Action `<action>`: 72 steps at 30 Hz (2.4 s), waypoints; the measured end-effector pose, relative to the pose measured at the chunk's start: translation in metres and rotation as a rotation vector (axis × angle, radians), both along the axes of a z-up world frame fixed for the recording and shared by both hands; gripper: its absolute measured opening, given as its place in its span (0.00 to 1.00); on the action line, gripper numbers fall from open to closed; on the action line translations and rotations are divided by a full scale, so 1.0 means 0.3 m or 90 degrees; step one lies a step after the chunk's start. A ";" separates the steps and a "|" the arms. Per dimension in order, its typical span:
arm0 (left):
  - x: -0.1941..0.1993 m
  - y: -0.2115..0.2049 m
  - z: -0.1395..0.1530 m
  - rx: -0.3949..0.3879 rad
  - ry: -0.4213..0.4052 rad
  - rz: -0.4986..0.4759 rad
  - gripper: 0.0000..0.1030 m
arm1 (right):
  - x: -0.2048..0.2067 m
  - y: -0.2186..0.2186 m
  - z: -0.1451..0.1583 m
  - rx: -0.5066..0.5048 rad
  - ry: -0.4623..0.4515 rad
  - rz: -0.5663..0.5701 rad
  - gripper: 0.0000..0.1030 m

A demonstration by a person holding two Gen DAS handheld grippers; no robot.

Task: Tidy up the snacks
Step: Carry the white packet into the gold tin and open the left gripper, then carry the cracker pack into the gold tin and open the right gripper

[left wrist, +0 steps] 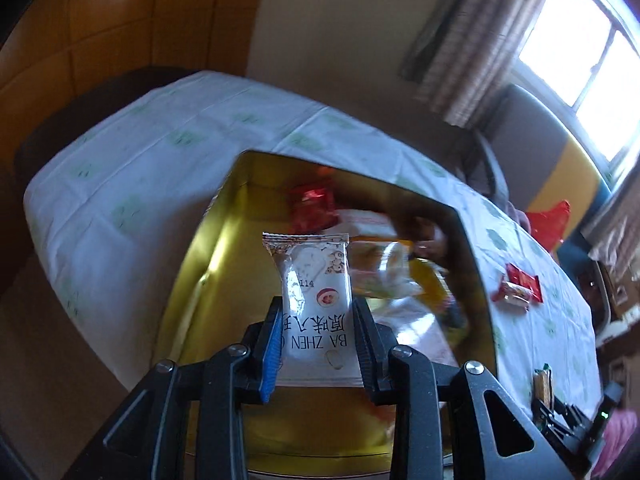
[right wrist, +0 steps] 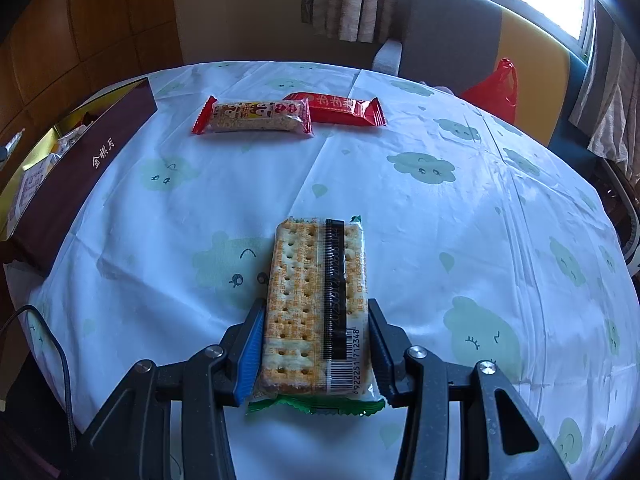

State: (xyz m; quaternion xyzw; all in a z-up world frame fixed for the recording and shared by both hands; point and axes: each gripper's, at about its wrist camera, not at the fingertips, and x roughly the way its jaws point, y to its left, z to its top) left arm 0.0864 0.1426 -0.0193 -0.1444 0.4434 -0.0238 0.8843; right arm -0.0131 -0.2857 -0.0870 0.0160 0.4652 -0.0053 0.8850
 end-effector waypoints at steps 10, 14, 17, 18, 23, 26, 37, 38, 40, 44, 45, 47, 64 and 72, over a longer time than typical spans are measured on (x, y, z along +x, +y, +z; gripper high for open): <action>0.137 0.004 -0.049 -0.013 0.037 0.013 0.32 | 0.001 0.000 -0.001 0.002 0.001 -0.009 0.46; 0.228 -0.023 -0.089 0.002 0.056 0.004 0.33 | 0.001 0.001 -0.001 0.002 0.002 -0.012 0.46; 0.271 -0.048 -0.121 0.031 0.063 0.003 0.35 | 0.001 0.003 -0.002 0.002 0.002 -0.013 0.46; 0.277 -0.054 -0.132 0.042 0.066 0.004 0.35 | 0.001 0.003 -0.002 0.003 0.002 -0.013 0.46; 0.257 -0.065 -0.148 0.057 0.065 0.012 0.35 | 0.002 0.002 -0.002 0.003 0.001 -0.014 0.46; 0.214 -0.074 -0.126 0.084 0.045 0.027 0.36 | 0.002 0.002 -0.002 0.002 0.001 -0.013 0.46; 0.050 -0.146 -0.024 0.142 -0.039 0.021 0.43 | -0.005 0.006 -0.001 0.001 -0.007 -0.022 0.46; 0.036 -0.157 -0.015 0.147 -0.047 0.015 0.43 | -0.006 0.007 0.000 0.000 -0.008 -0.022 0.46; 0.012 -0.176 -0.002 0.155 -0.057 0.007 0.44 | -0.007 0.008 0.000 -0.001 -0.009 -0.023 0.46; -0.034 -0.210 0.014 0.164 -0.074 -0.011 0.44 | -0.010 0.009 0.000 -0.003 -0.010 -0.024 0.46; -0.043 -0.214 0.018 0.164 -0.076 -0.012 0.45 | -0.010 0.009 0.000 -0.003 -0.011 -0.024 0.46; -0.060 -0.222 0.022 0.164 -0.078 -0.015 0.45 | -0.010 0.010 0.000 -0.004 -0.011 -0.025 0.46; -0.159 -0.198 0.013 0.155 -0.079 -0.002 0.46 | -0.007 0.012 0.000 -0.010 -0.005 -0.025 0.46; -0.180 -0.163 0.015 0.167 -0.089 0.023 0.50 | -0.003 0.013 0.004 -0.004 0.004 -0.039 0.46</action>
